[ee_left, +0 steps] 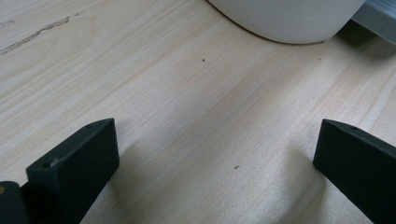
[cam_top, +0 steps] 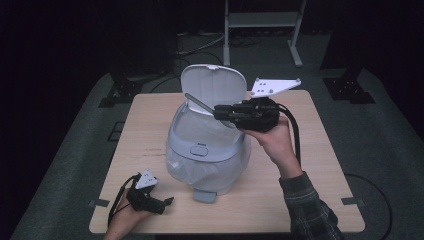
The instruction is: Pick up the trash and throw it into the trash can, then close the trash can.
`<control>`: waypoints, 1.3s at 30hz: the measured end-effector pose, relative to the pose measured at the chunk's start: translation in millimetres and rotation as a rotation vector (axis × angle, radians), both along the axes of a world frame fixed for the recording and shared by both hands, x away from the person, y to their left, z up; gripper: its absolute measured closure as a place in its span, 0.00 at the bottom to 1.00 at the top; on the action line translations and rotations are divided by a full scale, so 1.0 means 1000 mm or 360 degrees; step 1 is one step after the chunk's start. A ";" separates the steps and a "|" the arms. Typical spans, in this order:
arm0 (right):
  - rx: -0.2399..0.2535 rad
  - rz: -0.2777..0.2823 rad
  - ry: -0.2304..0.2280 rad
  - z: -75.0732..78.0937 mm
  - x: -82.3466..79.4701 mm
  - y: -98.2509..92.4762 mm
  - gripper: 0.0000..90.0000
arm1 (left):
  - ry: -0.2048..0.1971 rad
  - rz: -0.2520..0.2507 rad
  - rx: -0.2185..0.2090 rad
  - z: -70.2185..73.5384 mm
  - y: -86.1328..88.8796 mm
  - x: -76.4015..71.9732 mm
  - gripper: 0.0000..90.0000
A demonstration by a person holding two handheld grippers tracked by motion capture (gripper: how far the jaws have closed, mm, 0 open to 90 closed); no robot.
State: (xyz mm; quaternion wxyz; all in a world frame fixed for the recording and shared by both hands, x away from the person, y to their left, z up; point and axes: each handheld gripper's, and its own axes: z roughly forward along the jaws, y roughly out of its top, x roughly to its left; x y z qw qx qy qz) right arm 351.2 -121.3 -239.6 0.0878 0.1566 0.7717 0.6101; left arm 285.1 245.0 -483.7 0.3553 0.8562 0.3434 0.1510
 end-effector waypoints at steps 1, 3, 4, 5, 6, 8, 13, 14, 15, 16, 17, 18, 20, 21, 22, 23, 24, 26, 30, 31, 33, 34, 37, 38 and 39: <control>-0.0001 0.0004 0.0002 0.000 0.001 0.001 0.88 | 0.0000 0.0000 0.0000 0.000 0.000 0.000 0.00; -0.0005 0.0008 0.0008 0.000 0.002 0.004 0.88 | 0.0001 -0.0001 0.0000 0.000 0.000 0.000 0.00; -0.0005 0.0013 0.0006 -0.001 0.003 0.005 0.88 | 0.0000 -0.0001 0.0001 0.000 0.000 0.000 0.00; -0.0003 0.0016 0.0011 0.000 0.003 0.006 0.88 | 0.0000 -0.0002 0.0001 0.000 0.000 0.000 0.00; -0.0003 0.0018 0.0009 0.000 0.003 0.007 0.88 | 0.0000 -0.0002 0.0001 0.000 0.000 0.000 0.00; 0.0001 0.0024 0.0006 0.000 0.003 0.009 0.87 | 0.0000 -0.0002 0.0001 0.000 0.000 0.000 0.00; 0.0002 0.0027 0.0007 0.001 0.003 0.010 0.83 | -0.0002 -0.0001 0.0001 0.000 0.000 0.000 0.00; 0.0001 0.0027 0.0006 0.001 0.003 0.010 0.83 | -0.0001 -0.0001 0.0001 0.000 0.000 0.000 0.00; -0.0002 0.0026 0.0006 0.001 0.002 0.010 0.83 | -0.0002 -0.0001 0.0001 0.000 0.000 0.000 0.00; -0.0008 0.0024 0.0001 0.001 0.002 0.010 0.84 | -0.0002 -0.0001 0.0001 0.000 0.000 0.000 0.00; -0.0014 0.0018 -0.0005 0.001 0.001 0.009 0.85 | -0.0002 -0.0001 0.0000 0.000 0.000 0.000 0.00; -0.0015 0.0012 -0.0011 0.001 0.001 0.009 0.87 | -0.0002 -0.0001 0.0001 0.000 0.000 0.000 0.00; -0.0018 -0.0001 -0.0018 0.001 0.000 0.005 0.90 | -0.0002 -0.0001 0.0001 0.000 0.000 0.000 0.00; -0.0015 -0.0006 -0.0020 0.001 0.000 0.003 0.91 | -0.0001 -0.0001 0.0000 0.000 0.000 0.000 0.00; -0.0010 -0.0012 -0.0019 0.001 0.000 0.002 0.92 | -0.0001 -0.0001 0.0000 0.000 0.000 0.000 0.00; -0.0006 -0.0023 -0.0021 0.001 0.000 -0.001 0.93 | -0.0001 -0.0002 0.0001 0.000 0.000 0.000 0.00; -0.0001 -0.0030 -0.0019 0.001 -0.001 -0.002 0.93 | -0.0001 -0.0002 0.0000 0.000 0.000 0.000 0.00; 0.0002 -0.0042 -0.0020 0.000 -0.001 -0.007 0.93 | -0.0001 -0.0002 0.0001 0.000 0.000 0.000 0.00; -0.0002 -0.0078 -0.0017 -0.001 -0.001 -0.017 0.96 | -0.0001 -0.0002 0.0000 0.000 0.000 0.000 0.00; -0.0010 -0.0090 -0.0022 -0.001 -0.001 -0.022 1.00 | -0.0001 -0.0003 0.0000 0.000 0.000 0.000 0.00; -0.0014 -0.0108 -0.0020 -0.002 -0.001 -0.028 1.00 | -0.0001 -0.0003 0.0000 0.000 0.000 0.000 0.00; -0.0017 -0.0117 -0.0018 -0.002 -0.001 -0.031 1.00 | -0.0001 -0.0003 0.0000 0.000 0.000 0.000 0.00; -0.0031 -0.0162 -0.0026 -0.001 -0.001 -0.040 1.00 | -0.0001 -0.0002 0.0000 0.000 0.000 0.000 0.00; -0.0037 -0.0179 -0.0036 -0.001 -0.001 -0.044 1.00 | -0.0001 -0.0002 0.0001 0.000 0.000 0.000 0.00; -0.0042 -0.0198 -0.0042 -0.001 -0.001 -0.047 1.00 | -0.0001 -0.0002 0.0000 0.000 0.000 0.000 0.00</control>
